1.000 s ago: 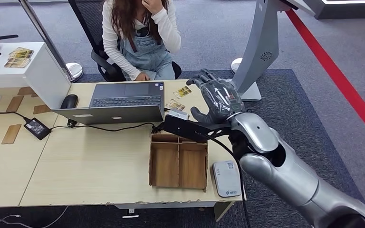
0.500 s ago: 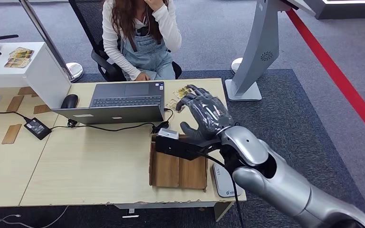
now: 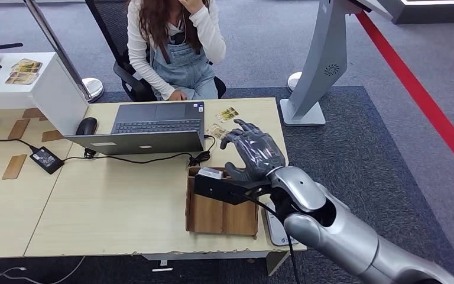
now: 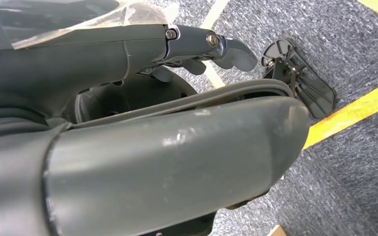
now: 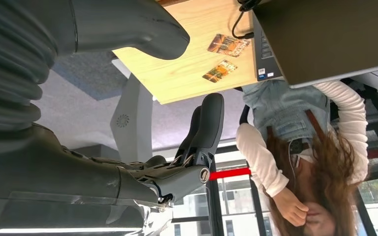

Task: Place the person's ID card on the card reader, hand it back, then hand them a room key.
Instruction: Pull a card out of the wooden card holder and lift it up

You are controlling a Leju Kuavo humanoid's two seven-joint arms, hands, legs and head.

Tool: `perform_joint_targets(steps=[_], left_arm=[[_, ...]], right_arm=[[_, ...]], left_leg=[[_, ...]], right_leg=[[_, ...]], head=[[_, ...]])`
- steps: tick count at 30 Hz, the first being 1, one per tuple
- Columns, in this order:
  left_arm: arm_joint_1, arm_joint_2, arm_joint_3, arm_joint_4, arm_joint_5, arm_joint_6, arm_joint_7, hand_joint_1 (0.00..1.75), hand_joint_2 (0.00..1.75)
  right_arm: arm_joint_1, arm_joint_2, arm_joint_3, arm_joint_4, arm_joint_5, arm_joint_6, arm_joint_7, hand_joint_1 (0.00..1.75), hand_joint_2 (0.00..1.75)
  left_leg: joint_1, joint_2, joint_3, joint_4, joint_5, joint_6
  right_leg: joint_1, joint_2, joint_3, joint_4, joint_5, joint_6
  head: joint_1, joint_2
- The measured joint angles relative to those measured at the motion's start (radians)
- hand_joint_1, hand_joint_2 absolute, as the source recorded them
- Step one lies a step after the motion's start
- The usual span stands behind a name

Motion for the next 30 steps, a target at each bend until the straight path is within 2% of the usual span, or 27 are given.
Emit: perform_joint_targets(steps=[12,24,30], left_arm=[[0.000,0.003,0.000,0.000,0.000,-0.002,0.007,0.00,0.00],[0.000,0.003,0.000,0.000,0.000,-0.002,0.009,0.00,0.00],[0.000,0.003,0.000,0.000,0.003,-0.002,0.011,0.00,0.00]], right_arm=[[0.016,-0.002,-0.011,0.088,0.009,-0.033,0.005,0.92,1.75],[0.034,-0.001,-0.018,0.142,0.021,-0.044,0.005,0.89,1.75],[0.054,0.003,-0.017,0.149,0.035,-0.046,-0.002,0.81,1.75]], left_leg=[[0.000,0.000,0.000,0.000,0.000,0.000],[0.000,0.000,0.000,0.000,0.000,0.000],[0.000,0.000,0.000,0.000,0.000,0.000]], right_leg=[[0.000,0.000,0.000,0.000,0.000,0.000],[0.000,0.000,0.000,0.000,0.000,0.000],[0.000,0.000,0.000,0.000,0.000,0.000]], head=[[0.000,0.000],[0.000,0.000],[0.000,0.000]])
